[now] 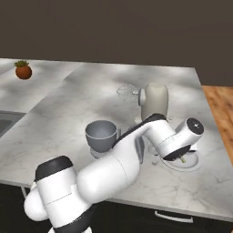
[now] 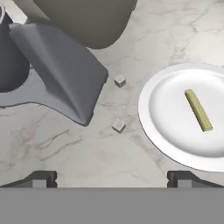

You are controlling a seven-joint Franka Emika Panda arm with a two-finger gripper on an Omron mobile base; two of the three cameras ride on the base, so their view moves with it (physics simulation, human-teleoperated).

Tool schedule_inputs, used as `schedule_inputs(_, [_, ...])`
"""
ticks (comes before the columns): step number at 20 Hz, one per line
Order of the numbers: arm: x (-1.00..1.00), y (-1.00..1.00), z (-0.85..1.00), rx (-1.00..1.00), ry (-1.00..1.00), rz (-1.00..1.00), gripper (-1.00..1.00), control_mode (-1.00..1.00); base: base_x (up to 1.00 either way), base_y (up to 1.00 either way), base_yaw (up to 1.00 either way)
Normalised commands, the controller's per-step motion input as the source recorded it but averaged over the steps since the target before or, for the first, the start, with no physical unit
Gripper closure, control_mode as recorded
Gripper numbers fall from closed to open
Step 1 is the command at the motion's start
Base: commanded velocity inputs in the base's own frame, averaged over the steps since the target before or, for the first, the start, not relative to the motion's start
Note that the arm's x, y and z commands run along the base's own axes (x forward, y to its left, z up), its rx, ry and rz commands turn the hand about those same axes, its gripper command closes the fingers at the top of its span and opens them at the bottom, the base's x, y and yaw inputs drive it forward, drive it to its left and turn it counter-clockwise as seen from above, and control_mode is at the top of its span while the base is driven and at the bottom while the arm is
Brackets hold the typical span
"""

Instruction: Add butter and sugar cubes to the stand mixer bowl and then turn on the stand mixer to begin making frosting.

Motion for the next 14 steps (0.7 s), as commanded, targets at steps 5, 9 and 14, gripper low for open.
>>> schedule_inputs(5, [0.19, -0.21, -0.22, -0.02, 0.06, 0.0, -1.0, -1.0, 0.0, 0.0, 0.0])
schedule_inputs(9, [0.11, -0.3, -0.18, -0.01, 0.0, 0.0, -1.0, -1.0, 0.0, 0.0, 0.0])
schedule_inputs(14, [0.16, -0.28, -0.16, 0.0, 0.0, 0.0, -1.0, -1.0, 0.0, 0.0, 0.0])
